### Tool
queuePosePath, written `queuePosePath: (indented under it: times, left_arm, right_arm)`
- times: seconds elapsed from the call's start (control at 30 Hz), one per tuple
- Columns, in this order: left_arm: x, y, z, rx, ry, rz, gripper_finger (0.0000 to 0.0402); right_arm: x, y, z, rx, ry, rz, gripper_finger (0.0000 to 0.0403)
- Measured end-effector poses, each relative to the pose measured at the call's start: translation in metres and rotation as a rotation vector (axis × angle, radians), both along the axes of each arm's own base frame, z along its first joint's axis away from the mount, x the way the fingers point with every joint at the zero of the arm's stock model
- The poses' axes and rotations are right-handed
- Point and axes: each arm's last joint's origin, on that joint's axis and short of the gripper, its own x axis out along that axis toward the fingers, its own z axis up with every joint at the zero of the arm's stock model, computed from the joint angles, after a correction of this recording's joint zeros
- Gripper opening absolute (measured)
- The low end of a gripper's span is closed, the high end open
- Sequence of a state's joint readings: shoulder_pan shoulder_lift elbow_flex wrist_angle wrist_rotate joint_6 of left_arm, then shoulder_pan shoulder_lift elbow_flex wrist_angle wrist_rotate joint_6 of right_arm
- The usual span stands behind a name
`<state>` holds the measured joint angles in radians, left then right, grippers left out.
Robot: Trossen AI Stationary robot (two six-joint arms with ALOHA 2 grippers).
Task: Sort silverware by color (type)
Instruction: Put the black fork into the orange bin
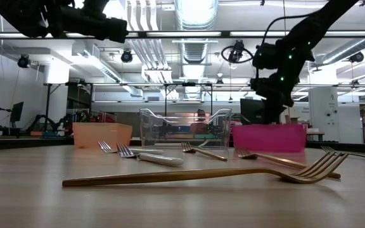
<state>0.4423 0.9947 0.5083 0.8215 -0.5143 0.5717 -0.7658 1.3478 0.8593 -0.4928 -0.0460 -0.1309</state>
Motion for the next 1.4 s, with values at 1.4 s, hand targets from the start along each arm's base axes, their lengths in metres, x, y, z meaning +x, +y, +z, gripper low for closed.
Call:
queuePosePath:
  times: [1.4]
  left_arm:
    - [0.042, -0.029, -0.007, -0.253, -0.269, -0.765, 0.0071]
  right_arm:
    - [0.082, 0.115, 0.084, -0.584, -0.916, 0.340, 0.0012]
